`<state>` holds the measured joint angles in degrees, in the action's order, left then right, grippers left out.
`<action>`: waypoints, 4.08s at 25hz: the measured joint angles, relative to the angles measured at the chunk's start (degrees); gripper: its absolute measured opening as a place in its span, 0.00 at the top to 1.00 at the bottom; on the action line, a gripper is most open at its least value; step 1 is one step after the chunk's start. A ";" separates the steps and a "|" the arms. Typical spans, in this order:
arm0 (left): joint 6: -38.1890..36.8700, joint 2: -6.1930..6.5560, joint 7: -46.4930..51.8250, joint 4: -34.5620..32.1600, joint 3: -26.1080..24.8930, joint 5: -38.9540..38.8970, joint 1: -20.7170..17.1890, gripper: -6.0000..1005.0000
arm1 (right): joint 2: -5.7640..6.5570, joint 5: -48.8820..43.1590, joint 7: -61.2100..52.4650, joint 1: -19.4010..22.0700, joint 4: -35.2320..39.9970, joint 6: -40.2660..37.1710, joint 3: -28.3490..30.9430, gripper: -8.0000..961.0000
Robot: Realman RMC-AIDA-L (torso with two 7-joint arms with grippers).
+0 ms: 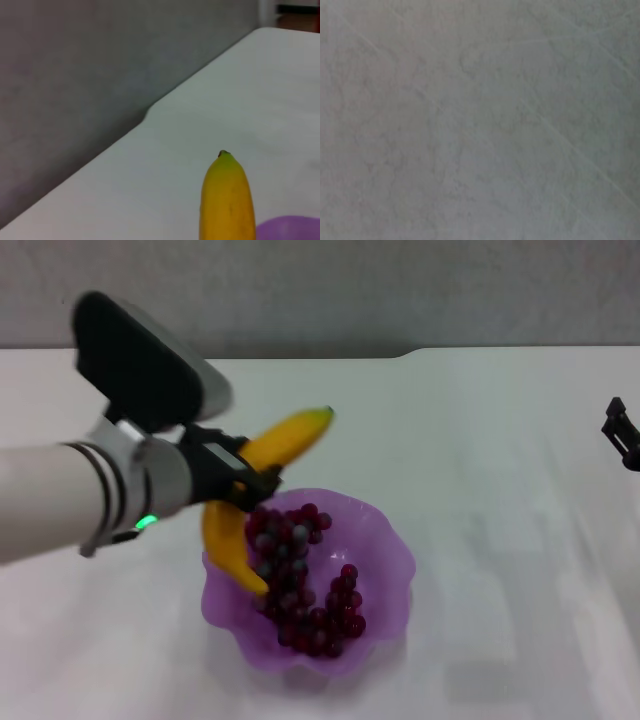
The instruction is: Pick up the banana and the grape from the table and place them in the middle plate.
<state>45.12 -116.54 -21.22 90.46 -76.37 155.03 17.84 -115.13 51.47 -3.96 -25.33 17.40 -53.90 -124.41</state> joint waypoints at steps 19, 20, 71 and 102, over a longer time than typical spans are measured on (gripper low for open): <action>-8.09 -0.24 0.26 -12.09 10.78 -5.83 5.71 0.52 | 0.00 0.21 0.00 -0.17 0.00 0.03 -0.10 0.08; -8.11 -0.24 0.37 -12.34 10.76 -6.20 5.92 0.52 | 0.00 0.21 0.00 -0.17 0.00 0.03 -0.13 0.08; -24.13 -0.06 1.97 -12.28 8.78 -6.18 2.97 0.11 | 0.00 -0.27 0.11 -0.18 0.00 0.64 0.02 0.08; -87.44 -0.06 17.65 -65.38 6.63 -16.05 13.56 0.11 | 0.00 0.18 0.19 -2.55 0.79 -0.08 0.15 0.08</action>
<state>-42.32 -116.60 -3.57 25.08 -69.75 138.98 31.40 -115.14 51.65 -3.77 -27.88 18.19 -53.97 -124.26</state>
